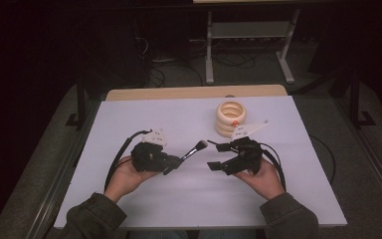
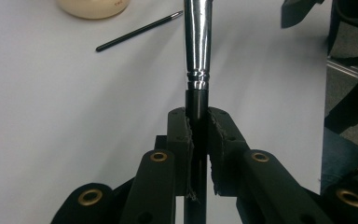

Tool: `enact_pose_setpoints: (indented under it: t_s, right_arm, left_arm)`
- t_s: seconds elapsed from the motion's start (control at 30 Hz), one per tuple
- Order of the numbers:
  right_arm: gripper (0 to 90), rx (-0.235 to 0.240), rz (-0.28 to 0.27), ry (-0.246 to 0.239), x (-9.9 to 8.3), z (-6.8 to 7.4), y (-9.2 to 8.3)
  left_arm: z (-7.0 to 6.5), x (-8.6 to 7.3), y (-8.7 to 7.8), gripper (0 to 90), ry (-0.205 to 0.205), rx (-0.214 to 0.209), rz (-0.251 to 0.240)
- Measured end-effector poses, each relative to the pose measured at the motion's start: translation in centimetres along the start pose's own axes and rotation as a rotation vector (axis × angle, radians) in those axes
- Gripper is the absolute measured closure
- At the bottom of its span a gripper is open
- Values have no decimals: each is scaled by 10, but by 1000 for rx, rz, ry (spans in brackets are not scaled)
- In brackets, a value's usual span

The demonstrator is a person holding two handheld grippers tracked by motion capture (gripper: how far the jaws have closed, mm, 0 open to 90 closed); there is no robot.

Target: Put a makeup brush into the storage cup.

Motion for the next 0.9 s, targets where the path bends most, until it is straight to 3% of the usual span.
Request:
enact_pose_setpoints:
  t_s: [0.23,0.43,0.57,0.73,0.9]
  right_arm:
    - [342,65,-12,4,5,1,11]
    - [496,150,-40,24,8,2,18]
    - [555,167,-46,40,8,0,19]
    - [643,217,-56,89,7,-4,20]
    - [718,249,-53,101,6,-5,23]
  left_arm:
    - [-6,3,8,799,23,-15,-17]
    - [-11,7,17,799,38,-31,-36]
    - [-12,9,20,799,40,-36,-39]
    - [-14,9,23,800,62,-33,-22]
    - [-16,10,26,802,82,-29,-12]
Point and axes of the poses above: each handheld gripper's, and its own axes: y roughly forward along the jaws, x roughly out of its top, z roughly to its left, the point moved 2 cm from there along y, roughly forward along the jaws, and after that the axes turned 7 degrees about z, right-handed, at the moved point
